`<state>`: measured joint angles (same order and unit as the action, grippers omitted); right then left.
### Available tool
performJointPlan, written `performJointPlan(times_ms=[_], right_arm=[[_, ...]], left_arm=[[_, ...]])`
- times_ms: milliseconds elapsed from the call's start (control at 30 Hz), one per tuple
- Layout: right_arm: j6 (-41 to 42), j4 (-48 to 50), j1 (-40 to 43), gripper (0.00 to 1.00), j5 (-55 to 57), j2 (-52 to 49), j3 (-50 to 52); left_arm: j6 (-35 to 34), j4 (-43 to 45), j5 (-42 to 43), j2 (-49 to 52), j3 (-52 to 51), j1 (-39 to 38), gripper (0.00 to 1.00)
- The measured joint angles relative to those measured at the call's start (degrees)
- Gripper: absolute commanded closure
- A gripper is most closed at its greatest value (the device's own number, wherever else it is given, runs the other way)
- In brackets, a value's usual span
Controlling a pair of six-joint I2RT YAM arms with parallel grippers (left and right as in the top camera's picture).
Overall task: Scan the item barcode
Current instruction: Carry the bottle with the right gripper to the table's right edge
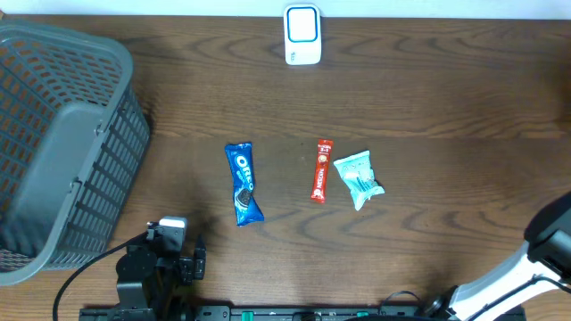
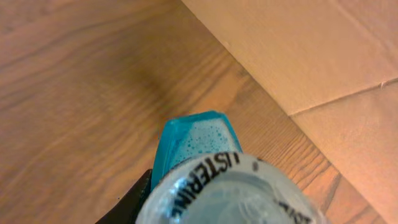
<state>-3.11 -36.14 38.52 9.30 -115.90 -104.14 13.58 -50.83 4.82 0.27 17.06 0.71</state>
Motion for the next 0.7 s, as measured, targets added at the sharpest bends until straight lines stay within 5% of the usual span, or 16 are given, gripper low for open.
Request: performJointPlan(times_ms=[467, 700], right_arm=[[0.0, 10.3, 3.5, 0.60, -3.5, 0.0, 13.4], [0.1, 11.2, 3.5, 0.14, -3.6, 0.0, 13.6]], left_arm=[[0.0, 0.0, 0.0, 0.0, 0.0, 0.0, 0.07], [0.0, 0.0, 0.0, 0.0, 0.0, 0.0, 0.07]])
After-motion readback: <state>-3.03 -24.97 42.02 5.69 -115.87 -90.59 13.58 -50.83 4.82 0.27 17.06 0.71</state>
